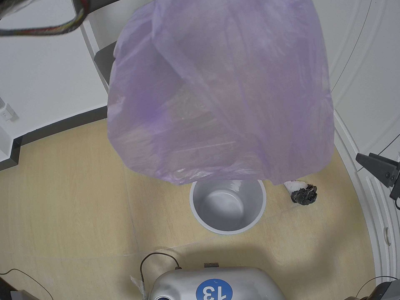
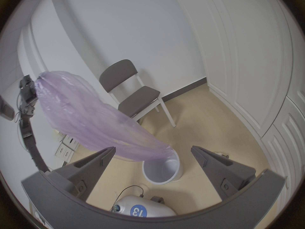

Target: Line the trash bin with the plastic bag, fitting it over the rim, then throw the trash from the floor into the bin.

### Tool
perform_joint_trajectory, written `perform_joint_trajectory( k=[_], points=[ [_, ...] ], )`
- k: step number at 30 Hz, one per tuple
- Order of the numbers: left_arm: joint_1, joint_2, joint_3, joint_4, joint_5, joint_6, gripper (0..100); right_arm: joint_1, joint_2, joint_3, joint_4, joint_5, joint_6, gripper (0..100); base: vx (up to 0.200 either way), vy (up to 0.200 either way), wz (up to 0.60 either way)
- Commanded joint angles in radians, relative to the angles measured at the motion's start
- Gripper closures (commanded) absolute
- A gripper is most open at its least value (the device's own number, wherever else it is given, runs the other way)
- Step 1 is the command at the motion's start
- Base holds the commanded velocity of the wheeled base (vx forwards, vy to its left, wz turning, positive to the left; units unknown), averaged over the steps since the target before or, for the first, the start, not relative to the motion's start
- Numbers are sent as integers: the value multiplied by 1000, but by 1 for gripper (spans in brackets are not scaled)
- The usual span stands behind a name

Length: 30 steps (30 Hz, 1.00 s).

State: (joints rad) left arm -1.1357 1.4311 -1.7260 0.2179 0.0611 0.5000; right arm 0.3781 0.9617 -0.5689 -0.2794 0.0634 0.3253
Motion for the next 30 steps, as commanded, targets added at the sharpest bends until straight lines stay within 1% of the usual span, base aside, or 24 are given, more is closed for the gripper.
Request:
perform_joint_trajectory(
  k=[1, 4, 7, 10, 11, 13, 15, 17, 18, 22, 30],
  points=[
    [-39, -6, 3, 1, 0, -1, 100, -16, 147, -6, -89, -7, 90, 0, 0, 0, 0],
    [-52, -4, 2, 1, 0, -1, 100, -16, 204, -9, -129, -7, 149, 0, 0, 0, 0],
    [-53, -3, 3, 1, 0, 0, 100, -16, 264, -9, -172, -7, 170, 0, 0, 0, 0],
    [-53, -1, 3, 0, 0, -1, 100, -11, 272, -5, -195, 9, 185, 0, 0, 0, 0],
    [-53, 0, 3, 0, -1, -1, 100, -1, 270, -6, -196, 27, 230, 0, 0, 0, 0],
    [-53, 0, 3, 1, -1, -1, 100, 8, 265, -5, -193, 53, 255, 0, 0, 0, 0],
    [-53, 0, 3, 0, -1, -1, 100, 18, 262, 1, -192, 75, 256, 0, 0, 0, 0],
    [-53, 0, 3, 0, -1, -1, 100, 19, 262, 1, -192, 75, 256, 0, 0, 0, 0],
    [-53, 2, 2, 0, -1, -1, 100, 41, 259, 6, -190, 81, 258, 0, 0, 0, 0],
    [-52, 2, 3, 0, -1, -1, 100, 73, 258, 18, -190, 81, 258, 0, 0, 0, 0],
    [-55, 9, -6, -29, -1, 0, 100, 94, 267, 50, -189, 81, 248, 0, 0, 0, 0]
  ],
)
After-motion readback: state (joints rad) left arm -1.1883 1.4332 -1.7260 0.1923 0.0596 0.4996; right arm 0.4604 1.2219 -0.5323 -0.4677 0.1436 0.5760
